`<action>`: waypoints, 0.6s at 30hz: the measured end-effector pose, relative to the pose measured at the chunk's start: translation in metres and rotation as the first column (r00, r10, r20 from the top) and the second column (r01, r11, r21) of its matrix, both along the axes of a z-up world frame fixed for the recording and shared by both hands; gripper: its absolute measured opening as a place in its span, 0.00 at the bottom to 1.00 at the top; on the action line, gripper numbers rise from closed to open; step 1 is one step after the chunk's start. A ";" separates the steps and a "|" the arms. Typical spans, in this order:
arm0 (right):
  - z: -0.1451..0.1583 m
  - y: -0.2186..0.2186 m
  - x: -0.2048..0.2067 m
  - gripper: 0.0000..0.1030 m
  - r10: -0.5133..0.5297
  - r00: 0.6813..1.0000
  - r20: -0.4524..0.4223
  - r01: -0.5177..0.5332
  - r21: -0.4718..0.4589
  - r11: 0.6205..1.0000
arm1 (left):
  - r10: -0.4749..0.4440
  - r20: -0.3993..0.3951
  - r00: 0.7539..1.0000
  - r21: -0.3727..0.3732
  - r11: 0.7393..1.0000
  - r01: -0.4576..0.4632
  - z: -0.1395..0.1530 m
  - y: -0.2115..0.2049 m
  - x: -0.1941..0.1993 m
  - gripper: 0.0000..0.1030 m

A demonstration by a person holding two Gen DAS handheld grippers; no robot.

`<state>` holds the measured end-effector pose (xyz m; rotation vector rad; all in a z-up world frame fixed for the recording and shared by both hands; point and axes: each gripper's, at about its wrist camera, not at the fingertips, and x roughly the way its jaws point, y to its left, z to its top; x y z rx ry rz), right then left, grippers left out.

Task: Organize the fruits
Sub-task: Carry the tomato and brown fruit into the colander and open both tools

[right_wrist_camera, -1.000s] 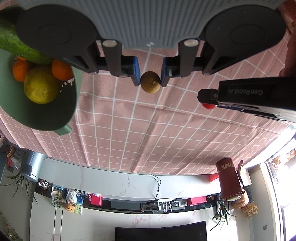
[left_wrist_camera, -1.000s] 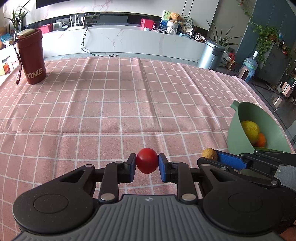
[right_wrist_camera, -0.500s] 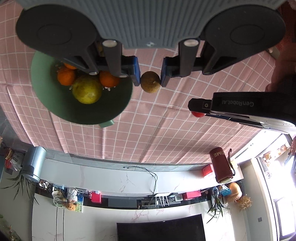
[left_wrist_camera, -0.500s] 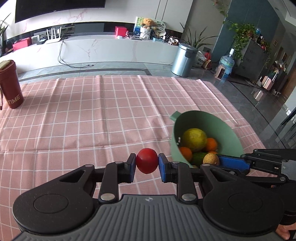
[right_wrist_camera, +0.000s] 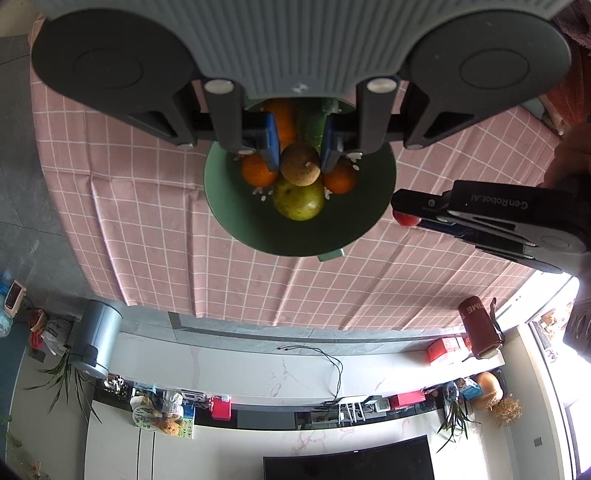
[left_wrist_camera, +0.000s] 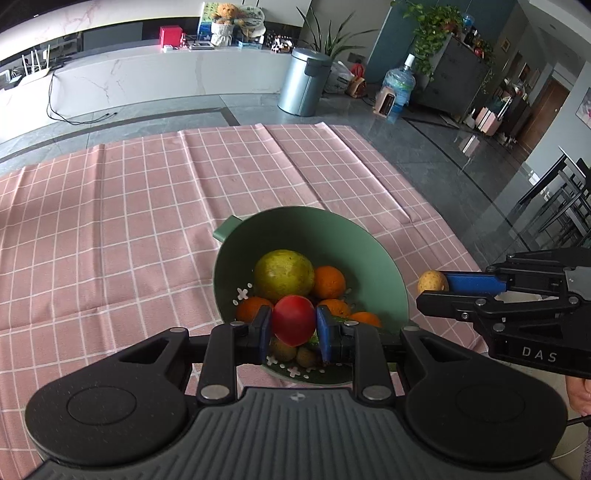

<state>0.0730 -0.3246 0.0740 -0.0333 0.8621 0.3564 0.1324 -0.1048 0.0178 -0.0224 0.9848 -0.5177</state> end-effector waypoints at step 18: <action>-0.062 -0.004 0.080 0.19 0.092 0.966 -0.241 -0.118 -0.094 0.989 | -0.048 -0.205 0.978 0.197 0.976 0.089 -0.045 -0.038 0.043 0.28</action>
